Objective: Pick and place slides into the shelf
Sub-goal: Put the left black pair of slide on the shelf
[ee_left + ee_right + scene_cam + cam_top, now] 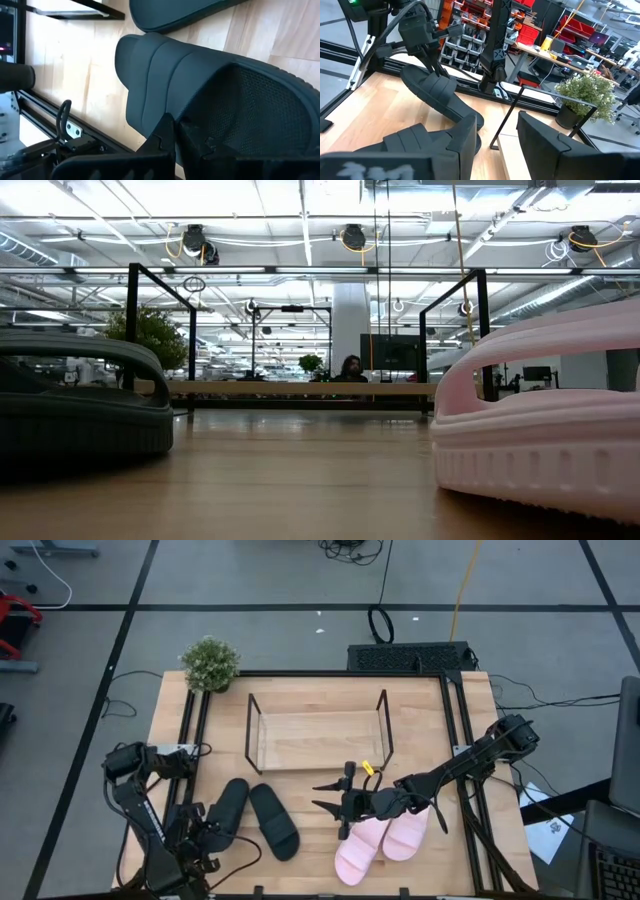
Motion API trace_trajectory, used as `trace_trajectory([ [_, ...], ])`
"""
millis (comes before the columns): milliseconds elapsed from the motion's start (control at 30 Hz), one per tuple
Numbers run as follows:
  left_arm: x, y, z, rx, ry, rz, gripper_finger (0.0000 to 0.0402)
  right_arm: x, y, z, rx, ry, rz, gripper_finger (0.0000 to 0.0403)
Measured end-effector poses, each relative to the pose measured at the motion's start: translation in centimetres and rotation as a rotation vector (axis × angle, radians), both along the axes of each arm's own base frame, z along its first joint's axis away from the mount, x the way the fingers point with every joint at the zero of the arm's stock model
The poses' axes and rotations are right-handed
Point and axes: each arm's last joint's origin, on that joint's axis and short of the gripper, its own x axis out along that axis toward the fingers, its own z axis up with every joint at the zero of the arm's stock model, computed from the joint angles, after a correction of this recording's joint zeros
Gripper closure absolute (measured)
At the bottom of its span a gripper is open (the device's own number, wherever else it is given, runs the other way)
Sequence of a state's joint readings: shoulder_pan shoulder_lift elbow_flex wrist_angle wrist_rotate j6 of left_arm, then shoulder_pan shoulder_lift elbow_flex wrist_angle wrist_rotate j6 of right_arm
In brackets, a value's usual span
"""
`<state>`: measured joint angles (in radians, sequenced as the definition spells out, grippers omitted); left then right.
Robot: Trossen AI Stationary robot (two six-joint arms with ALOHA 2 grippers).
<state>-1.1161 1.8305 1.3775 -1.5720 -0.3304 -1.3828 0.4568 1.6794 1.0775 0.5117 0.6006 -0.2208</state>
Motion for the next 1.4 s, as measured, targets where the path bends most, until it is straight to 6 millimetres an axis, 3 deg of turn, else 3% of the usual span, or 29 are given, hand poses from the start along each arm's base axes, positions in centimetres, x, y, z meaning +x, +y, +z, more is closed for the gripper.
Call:
trace_trajectory([
  [233, -0.9, -0.4, -0.2, 0.007, -0.015, -0.023, 0.0401, 0.0, 0.0, 0.0, 0.025, -0.004, -0.004, 0.0268],
  [667, -5.0, 0.1, -3.0, 0.064, -0.016, 0.24, 0.0401, 0.1, -0.1, 0.0, 0.025, -0.004, -0.008, 0.0268],
  [1000, -3.5, -0.1, -5.5, 0.176, -0.045, 0.245, 0.0401, 0.4, -0.9, 0.0, 0.051, -0.008, -0.033, 0.0268],
  [1400, -1.6, 0.4, -6.5, 0.234, -0.089, 0.222, 0.0401, 0.4, -1.0, 0.0, 0.052, -0.008, -0.034, 0.0268],
])
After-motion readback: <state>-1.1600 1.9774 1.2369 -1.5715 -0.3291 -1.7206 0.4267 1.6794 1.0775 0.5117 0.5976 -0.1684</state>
